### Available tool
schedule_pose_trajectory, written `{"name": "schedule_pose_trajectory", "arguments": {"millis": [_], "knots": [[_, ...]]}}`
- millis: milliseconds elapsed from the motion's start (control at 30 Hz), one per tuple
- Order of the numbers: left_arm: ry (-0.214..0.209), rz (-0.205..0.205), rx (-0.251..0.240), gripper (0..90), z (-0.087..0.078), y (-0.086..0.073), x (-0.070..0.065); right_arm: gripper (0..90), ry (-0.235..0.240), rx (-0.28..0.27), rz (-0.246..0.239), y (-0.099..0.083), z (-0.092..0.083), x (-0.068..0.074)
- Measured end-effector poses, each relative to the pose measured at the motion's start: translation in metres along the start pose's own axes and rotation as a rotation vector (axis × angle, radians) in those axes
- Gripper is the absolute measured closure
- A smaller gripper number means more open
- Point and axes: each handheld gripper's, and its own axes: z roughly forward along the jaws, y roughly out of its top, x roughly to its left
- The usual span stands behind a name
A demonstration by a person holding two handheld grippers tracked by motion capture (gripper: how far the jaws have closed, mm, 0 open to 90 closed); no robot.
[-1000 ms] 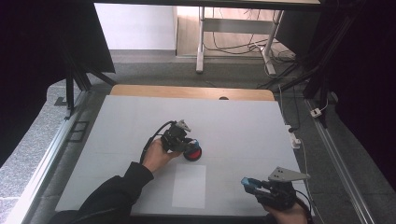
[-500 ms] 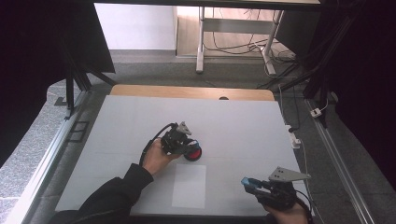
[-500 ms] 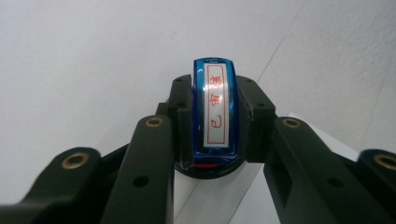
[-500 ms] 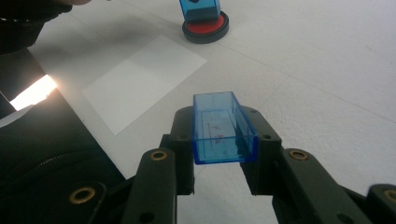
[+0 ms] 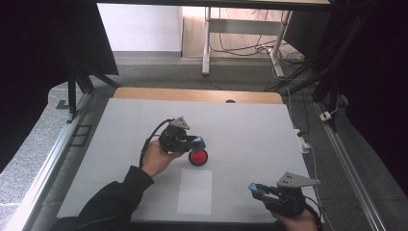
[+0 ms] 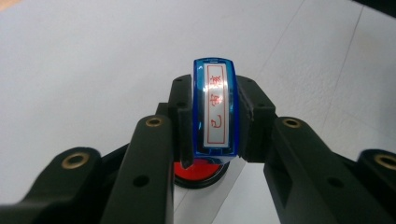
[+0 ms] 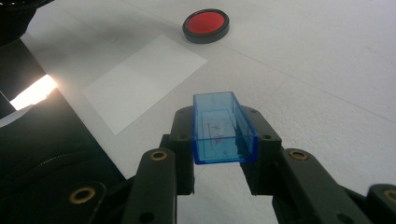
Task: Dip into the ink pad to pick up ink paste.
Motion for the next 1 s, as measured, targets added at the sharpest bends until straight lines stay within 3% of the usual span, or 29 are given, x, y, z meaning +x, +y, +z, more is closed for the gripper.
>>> {"name": "schedule_pose_trajectory", "arguments": {"millis": [500, 867, 1000], "knots": [[0.012, 0.011, 0.088, 70.6, 0.027, -0.009, -0.002, 68.8, 0.002, -0.001, 0.0, 0.0, 0.0, 0.0], [0.047, 0.006, 0.118, 70.6, 0.033, -0.009, -0.004, 68.9, 0.003, 0.0, -0.001, 0.0, 0.0, 0.0], [0.072, 0.034, 0.128, 70.7, 0.034, -0.008, -0.009, 68.9, 0.002, 0.001, -0.001, 0.0, 0.0, 0.0]]}}
